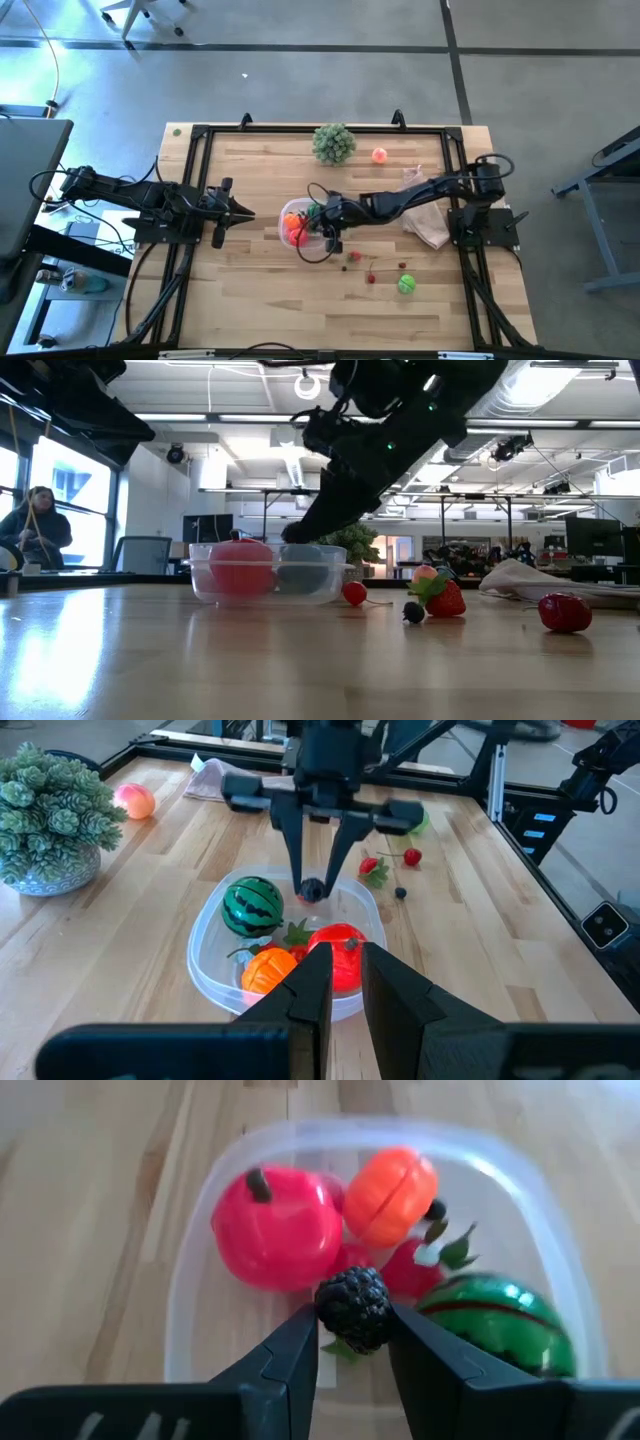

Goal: Pick and placing Produce into tupperware
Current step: Put the blackberry into the transparent bin, then put the top red cherry into the transparent bin

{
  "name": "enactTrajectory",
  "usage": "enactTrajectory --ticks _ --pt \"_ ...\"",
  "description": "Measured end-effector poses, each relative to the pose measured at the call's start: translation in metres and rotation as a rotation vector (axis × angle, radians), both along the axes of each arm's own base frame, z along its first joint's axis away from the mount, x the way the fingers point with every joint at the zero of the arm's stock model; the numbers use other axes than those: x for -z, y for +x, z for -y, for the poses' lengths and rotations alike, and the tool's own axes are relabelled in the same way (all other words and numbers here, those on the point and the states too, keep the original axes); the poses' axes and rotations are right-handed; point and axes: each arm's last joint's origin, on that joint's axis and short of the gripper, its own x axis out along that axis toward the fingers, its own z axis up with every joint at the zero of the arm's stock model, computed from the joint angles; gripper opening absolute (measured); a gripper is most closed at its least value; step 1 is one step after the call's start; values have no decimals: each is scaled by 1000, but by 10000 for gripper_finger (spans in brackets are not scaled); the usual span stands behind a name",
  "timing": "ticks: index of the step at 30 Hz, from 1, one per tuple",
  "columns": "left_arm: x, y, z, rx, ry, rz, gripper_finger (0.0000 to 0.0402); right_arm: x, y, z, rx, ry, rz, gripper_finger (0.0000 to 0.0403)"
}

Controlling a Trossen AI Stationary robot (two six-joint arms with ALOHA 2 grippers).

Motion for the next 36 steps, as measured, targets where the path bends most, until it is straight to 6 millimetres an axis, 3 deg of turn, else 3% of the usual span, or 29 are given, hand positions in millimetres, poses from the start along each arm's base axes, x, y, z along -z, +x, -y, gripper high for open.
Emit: enactTrajectory --ticks 6,23,36 --pt "0 0 0 0 0 0 46 13 3 -1 -15 18 -70 105" --pt "0 0 0 0 0 0 46 14 3 1 -32 7 -74 106" --pt "0 0 0 0 0 0 46 13 3 1 -32 8 -72 142"
